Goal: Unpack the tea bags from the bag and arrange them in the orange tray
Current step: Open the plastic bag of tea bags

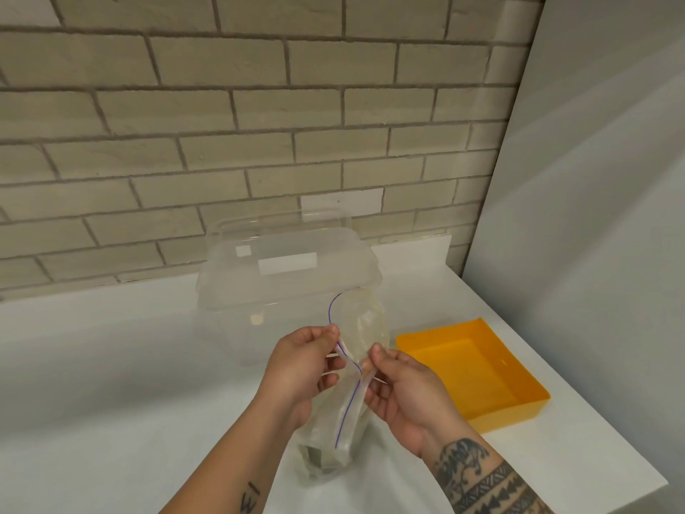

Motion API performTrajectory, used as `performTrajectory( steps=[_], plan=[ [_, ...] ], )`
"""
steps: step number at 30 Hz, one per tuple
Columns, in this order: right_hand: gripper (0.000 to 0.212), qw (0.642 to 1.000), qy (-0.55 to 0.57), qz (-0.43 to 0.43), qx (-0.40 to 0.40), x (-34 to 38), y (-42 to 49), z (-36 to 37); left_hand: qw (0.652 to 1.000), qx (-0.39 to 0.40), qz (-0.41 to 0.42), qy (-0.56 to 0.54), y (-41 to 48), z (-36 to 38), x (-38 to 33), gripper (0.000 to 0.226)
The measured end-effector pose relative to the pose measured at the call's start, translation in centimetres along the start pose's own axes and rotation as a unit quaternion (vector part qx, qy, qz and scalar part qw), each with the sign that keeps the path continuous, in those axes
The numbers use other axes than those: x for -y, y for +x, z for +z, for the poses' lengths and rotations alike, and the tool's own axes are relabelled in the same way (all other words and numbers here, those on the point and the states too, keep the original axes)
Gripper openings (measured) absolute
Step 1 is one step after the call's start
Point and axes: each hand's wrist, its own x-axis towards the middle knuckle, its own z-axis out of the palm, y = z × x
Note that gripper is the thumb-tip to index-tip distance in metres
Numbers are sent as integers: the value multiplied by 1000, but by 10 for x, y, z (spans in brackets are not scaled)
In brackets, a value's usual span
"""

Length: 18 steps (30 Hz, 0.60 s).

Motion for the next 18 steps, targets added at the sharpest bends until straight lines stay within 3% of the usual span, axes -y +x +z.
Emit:
performTrajectory(
  steps=[5, 9, 11, 15, 18],
  plan=[
    [15, 998, -34, -47, -1, 4, -1, 10, 967, 24, 56, 247, -22, 1, -3, 43],
    [15, 999, -10, -28, 26, 6, -1, 15, 943, -1, 107, 315, -19, -8, -7, 33],
    [13, 999, 24, -6, 33, 6, 0, 14, 950, -5, 108, 294, -16, -13, -8, 31],
    [15, 992, 125, 30, 14, 4, 1, 13, 991, -12, 22, 134, -11, -22, -5, 24],
    [18, 996, 84, 15, 11, 4, 3, 12, 991, -18, 20, 129, -11, -24, -1, 22]
  ],
)
